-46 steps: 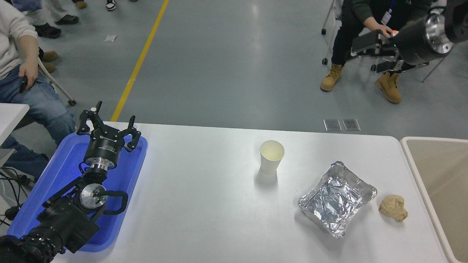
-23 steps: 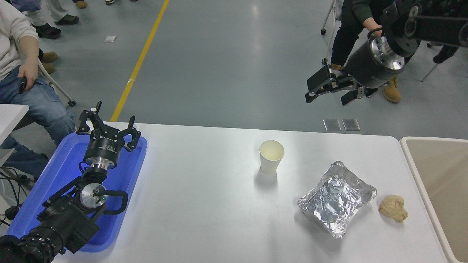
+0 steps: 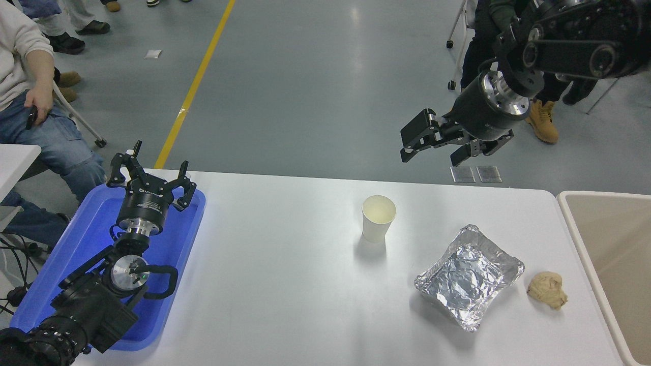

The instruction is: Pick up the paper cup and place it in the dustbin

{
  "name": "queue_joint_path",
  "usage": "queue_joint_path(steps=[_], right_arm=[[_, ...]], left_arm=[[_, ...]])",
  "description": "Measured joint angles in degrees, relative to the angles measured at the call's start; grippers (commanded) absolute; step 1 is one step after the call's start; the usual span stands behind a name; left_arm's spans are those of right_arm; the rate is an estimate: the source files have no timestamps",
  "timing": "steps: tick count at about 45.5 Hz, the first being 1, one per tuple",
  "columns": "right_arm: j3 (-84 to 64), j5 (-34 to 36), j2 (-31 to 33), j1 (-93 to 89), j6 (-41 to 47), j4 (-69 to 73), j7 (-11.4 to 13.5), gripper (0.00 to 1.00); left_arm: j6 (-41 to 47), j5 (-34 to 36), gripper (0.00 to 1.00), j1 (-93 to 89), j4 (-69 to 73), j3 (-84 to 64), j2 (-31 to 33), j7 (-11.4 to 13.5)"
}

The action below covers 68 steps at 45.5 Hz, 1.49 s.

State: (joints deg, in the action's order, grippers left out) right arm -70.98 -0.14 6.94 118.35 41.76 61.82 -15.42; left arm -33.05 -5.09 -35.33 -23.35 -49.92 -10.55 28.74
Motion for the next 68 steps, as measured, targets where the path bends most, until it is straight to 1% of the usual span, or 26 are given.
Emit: queue_joint_path(steps=[4, 9, 25, 31, 39, 51, 68], right_arm=[[-1.8, 3.0, -1.7, -1.7, -2.9, -0.1, 0.4, 1.0], [-2.8, 4.7, -2.9, -3.5, -5.5, 0.0, 0.7, 1.0], [-4.3, 7.1, -6.1, -12.7, -17.2, -2.3, 1.2, 0.99], [-4.5, 7.4, -6.5, -16.8, -21.3, -4.0, 2.0, 0.99], [-4.5, 9.0, -6.8, -22.3, -26.9, -6.1, 3.7, 0.99], [-3.3, 12.0, -6.9, -28.2, -32.3, -7.8, 5.2, 0.99], [0.2, 13.9, -6.9, -31.4, -36.6, -9.9, 5.7, 0.99]], left_arm=[[0.0, 0.0, 1.0, 0.0, 0.0, 0.0, 0.0, 0.0], [0.0, 0.0, 1.0, 0.0, 0.0, 0.0, 0.0, 0.0], [0.0, 0.0, 1.0, 0.0, 0.0, 0.0, 0.0, 0.0], [0.0, 0.0, 1.0, 0.0, 0.0, 0.0, 0.0, 0.0], [0.0, 0.0, 1.0, 0.0, 0.0, 0.0, 0.0, 0.0], [0.0, 0.0, 1.0, 0.0, 0.0, 0.0, 0.0, 0.0], [0.0, 0.0, 1.0, 0.0, 0.0, 0.0, 0.0, 0.0]])
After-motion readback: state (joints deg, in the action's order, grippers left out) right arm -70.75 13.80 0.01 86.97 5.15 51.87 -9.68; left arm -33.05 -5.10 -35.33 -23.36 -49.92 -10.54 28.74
